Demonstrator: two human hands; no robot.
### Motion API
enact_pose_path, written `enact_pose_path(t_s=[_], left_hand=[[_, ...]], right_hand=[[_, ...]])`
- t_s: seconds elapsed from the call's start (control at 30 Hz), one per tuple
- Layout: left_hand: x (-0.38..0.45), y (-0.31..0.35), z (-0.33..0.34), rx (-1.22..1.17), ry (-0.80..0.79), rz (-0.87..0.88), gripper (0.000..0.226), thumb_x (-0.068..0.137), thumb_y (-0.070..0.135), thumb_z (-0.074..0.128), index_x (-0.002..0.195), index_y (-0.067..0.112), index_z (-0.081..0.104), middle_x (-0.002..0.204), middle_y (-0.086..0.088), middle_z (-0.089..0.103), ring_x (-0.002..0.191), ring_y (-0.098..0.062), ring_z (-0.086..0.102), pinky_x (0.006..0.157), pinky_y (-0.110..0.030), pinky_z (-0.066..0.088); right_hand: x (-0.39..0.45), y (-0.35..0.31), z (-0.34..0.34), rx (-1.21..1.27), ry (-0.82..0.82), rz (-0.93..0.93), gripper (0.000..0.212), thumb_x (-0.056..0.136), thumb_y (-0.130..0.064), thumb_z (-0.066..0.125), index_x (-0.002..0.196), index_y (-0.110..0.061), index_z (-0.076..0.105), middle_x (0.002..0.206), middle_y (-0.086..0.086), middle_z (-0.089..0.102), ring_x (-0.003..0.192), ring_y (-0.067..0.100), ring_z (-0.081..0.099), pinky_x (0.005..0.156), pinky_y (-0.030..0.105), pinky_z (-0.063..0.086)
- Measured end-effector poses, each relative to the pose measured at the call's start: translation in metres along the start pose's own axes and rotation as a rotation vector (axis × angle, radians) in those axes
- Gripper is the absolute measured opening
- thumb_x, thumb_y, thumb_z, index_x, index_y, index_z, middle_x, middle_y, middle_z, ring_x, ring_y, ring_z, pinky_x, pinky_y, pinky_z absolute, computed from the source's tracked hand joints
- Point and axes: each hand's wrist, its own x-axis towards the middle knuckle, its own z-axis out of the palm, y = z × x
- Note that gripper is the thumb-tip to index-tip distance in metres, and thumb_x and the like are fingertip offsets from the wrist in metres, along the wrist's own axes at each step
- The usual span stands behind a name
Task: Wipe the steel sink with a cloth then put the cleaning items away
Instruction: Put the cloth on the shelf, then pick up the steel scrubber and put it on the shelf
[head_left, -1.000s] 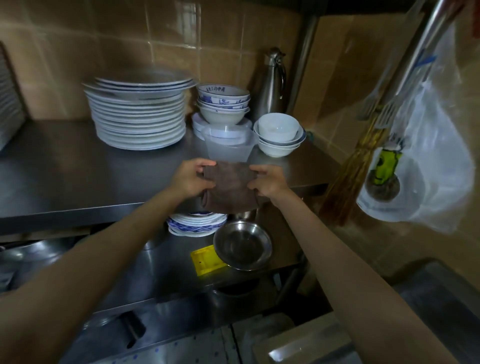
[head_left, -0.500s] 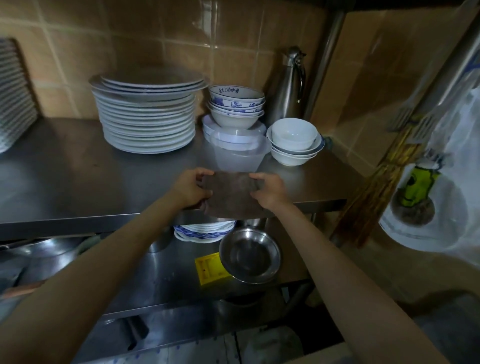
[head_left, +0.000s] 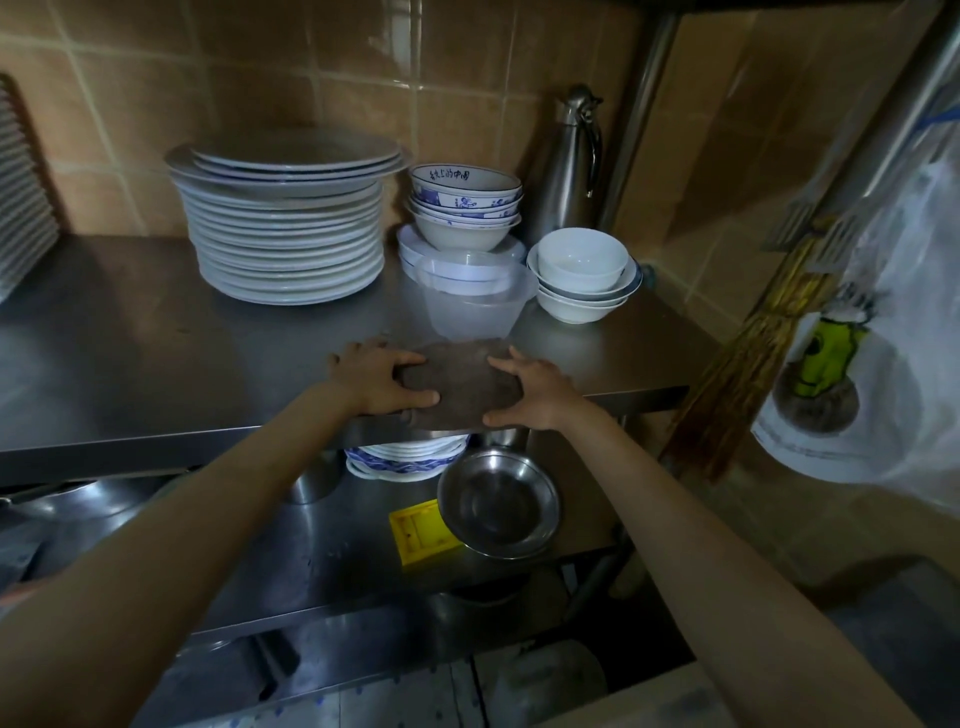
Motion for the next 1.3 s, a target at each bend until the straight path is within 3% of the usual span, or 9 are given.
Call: enact_pose_path(t_s=[0.13, 0.2, 0.37, 0.5, 0.63, 0.93, 1.0, 1.13, 1.3], left_hand=[[-0.005, 0.001, 0.000, -0.096, 0.073, 0.069, 0.097, 0.047, 0.088, 0.049, 0.135, 0.049, 0.040, 0.149, -0.012, 0.036, 0.140, -0.031, 0.026, 0.110, -0.052, 0.024], [-0.007, 0.004, -0.001, -0.157, 0.095, 0.092, 0.083, 0.059, 0.074, 0.066, 0.134, 0.044, 0.046, 0.145, -0.011, 0.040, 0.137, -0.030, 0.031, 0.110, -0.049, 0.026], [-0.010, 0.023, -0.001, -0.250, 0.116, 0.220, 0.067, 0.067, 0.046, 0.080, 0.128, 0.030, 0.057, 0.134, 0.000, 0.054, 0.125, -0.020, 0.048, 0.104, -0.033, 0.033], [-0.015, 0.047, 0.008, -0.277, 0.159, 0.293, 0.064, 0.058, 0.057, 0.074, 0.116, 0.032, 0.063, 0.122, 0.001, 0.063, 0.116, -0.021, 0.055, 0.103, -0.042, 0.039], [-0.024, 0.086, 0.025, -0.246, 0.209, 0.445, 0.051, 0.060, 0.048, 0.075, 0.106, 0.027, 0.069, 0.105, -0.001, 0.070, 0.103, -0.023, 0.062, 0.093, -0.034, 0.044], [-0.059, 0.181, 0.099, -0.195, -0.069, 0.776, 0.040, 0.071, 0.038, 0.077, 0.109, 0.028, 0.067, 0.116, -0.001, 0.064, 0.109, -0.022, 0.059, 0.094, -0.037, 0.047], [-0.074, 0.202, 0.118, -0.169, -0.134, 0.835, 0.040, 0.074, 0.037, 0.076, 0.111, 0.029, 0.065, 0.120, 0.002, 0.062, 0.112, -0.020, 0.057, 0.095, -0.036, 0.045], [-0.106, 0.236, 0.162, -0.069, -0.269, 0.966, 0.040, 0.076, 0.038, 0.074, 0.114, 0.030, 0.063, 0.121, 0.000, 0.059, 0.114, -0.023, 0.054, 0.094, -0.034, 0.043], [-0.146, 0.272, 0.213, -0.025, -0.433, 1.075, 0.041, 0.076, 0.036, 0.075, 0.114, 0.028, 0.063, 0.121, -0.001, 0.059, 0.113, -0.023, 0.054, 0.095, -0.035, 0.042]], right_hand=[[-0.010, 0.003, -0.001, 0.048, 0.070, 0.033, 0.095, 0.069, -0.047, 0.078, 0.147, -0.040, 0.025, 0.159, -0.004, 0.013, 0.145, 0.031, 0.011, 0.115, 0.055, 0.015], [-0.020, 0.006, -0.003, 0.065, 0.120, 0.068, 0.094, 0.069, -0.046, 0.078, 0.147, -0.037, 0.026, 0.158, -0.002, 0.019, 0.145, 0.031, 0.012, 0.115, 0.054, 0.017], [-0.050, 0.020, -0.002, 0.145, 0.246, 0.155, 0.091, 0.068, -0.044, 0.079, 0.145, -0.030, 0.033, 0.148, -0.001, 0.040, 0.138, 0.024, 0.033, 0.113, 0.041, 0.030], [-0.088, 0.028, -0.002, 0.225, 0.337, 0.243, 0.073, 0.078, -0.028, 0.075, 0.141, -0.020, 0.041, 0.136, 0.003, 0.053, 0.125, 0.020, 0.050, 0.103, 0.027, 0.038], [-0.138, 0.046, 0.010, 0.263, 0.353, 0.384, 0.073, 0.081, -0.028, 0.072, 0.144, -0.021, 0.036, 0.138, 0.003, 0.051, 0.128, 0.016, 0.048, 0.099, 0.025, 0.039], [-0.278, 0.088, 0.065, 0.389, 0.360, 0.786, 0.070, 0.081, -0.031, 0.072, 0.141, -0.015, 0.040, 0.131, -0.001, 0.053, 0.121, 0.018, 0.051, 0.102, 0.035, 0.045], [-0.310, 0.094, 0.080, 0.424, 0.378, 0.867, 0.069, 0.082, -0.027, 0.072, 0.142, -0.016, 0.040, 0.121, 0.000, 0.053, 0.111, 0.018, 0.053, 0.097, 0.034, 0.047], [-0.370, 0.099, 0.105, 0.376, 0.387, 0.994, 0.055, 0.085, -0.019, 0.068, 0.135, -0.013, 0.049, 0.130, 0.008, 0.057, 0.118, 0.025, 0.055, 0.093, 0.028, 0.042], [-0.434, 0.112, 0.145, 0.442, 0.412, 1.171, 0.068, 0.080, -0.025, 0.074, 0.140, -0.017, 0.044, 0.132, 0.009, 0.056, 0.117, 0.026, 0.056, 0.099, 0.033, 0.044]])
